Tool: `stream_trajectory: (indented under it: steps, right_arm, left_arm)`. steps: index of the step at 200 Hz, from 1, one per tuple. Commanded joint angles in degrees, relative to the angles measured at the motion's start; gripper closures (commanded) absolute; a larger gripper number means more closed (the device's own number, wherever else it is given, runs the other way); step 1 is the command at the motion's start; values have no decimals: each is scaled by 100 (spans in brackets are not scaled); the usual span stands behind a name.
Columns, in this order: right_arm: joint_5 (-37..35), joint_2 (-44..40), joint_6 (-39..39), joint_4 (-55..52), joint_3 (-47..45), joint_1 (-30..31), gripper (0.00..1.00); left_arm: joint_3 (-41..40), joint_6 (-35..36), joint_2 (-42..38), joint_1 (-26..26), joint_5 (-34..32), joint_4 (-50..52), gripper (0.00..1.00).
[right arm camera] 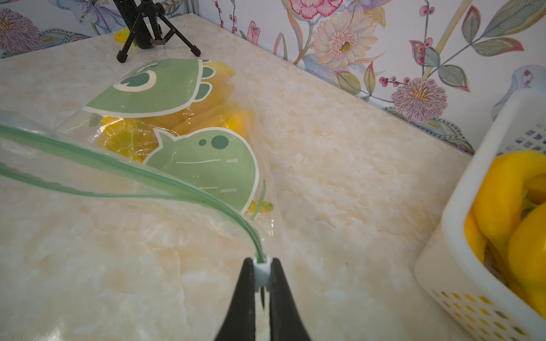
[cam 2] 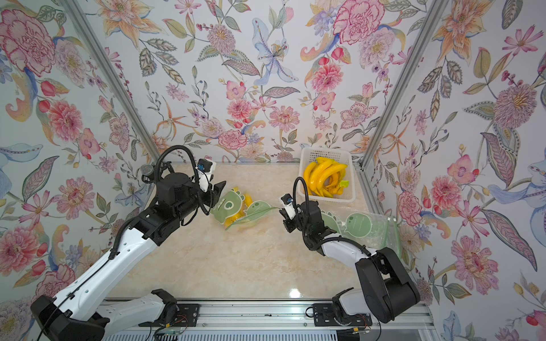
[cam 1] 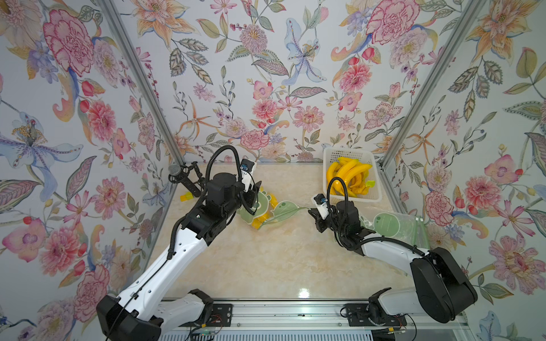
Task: Open the zip-top bag and take out the banana
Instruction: Unzip the zipper on the zipper food storage bag, then open the zipper of the food storage bag at the center of the board.
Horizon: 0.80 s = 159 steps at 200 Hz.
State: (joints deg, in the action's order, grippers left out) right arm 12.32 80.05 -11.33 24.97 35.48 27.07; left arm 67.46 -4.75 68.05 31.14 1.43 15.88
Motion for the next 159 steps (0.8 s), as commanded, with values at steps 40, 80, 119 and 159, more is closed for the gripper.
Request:
stream_trajectory:
  steps: [40, 80, 119, 159]
  right_arm:
    - [-23, 41, -27, 29, 169, 94, 93]
    - [-68, 82, 6, 148, 25, 211, 93]
    - [-98, 88, -26, 149, 19, 211, 93]
    - [-189, 109, -71, 100, 54, 211, 93]
  left_arm:
    - [-94, -140, 1467, 829, 398, 726, 45]
    - [-233, -351, 1747, 912, 630, 565, 45]
    - [-121, -351, 2056, 912, 301, 892, 56]
    - [-162, -351, 2116, 913, 164, 1002, 70]
